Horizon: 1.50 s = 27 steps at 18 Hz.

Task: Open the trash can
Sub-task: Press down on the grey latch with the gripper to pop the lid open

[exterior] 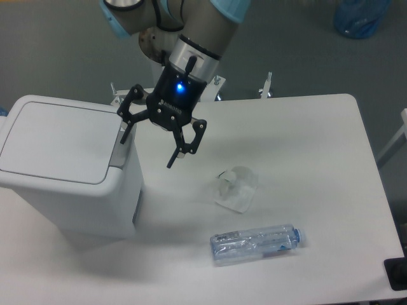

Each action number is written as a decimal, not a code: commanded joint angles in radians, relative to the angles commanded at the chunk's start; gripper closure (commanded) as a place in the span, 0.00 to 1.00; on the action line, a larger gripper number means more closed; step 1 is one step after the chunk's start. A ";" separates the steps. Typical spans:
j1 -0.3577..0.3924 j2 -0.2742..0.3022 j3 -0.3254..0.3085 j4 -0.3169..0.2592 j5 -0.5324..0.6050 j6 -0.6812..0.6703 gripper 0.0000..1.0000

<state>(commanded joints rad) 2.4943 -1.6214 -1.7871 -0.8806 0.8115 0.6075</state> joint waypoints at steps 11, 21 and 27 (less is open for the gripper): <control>-0.002 -0.012 -0.002 0.000 0.009 -0.005 0.00; -0.012 -0.018 -0.006 0.000 0.011 -0.006 0.00; -0.012 -0.018 -0.008 0.000 0.011 -0.006 0.00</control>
<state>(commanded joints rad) 2.4820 -1.6398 -1.7947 -0.8805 0.8222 0.6013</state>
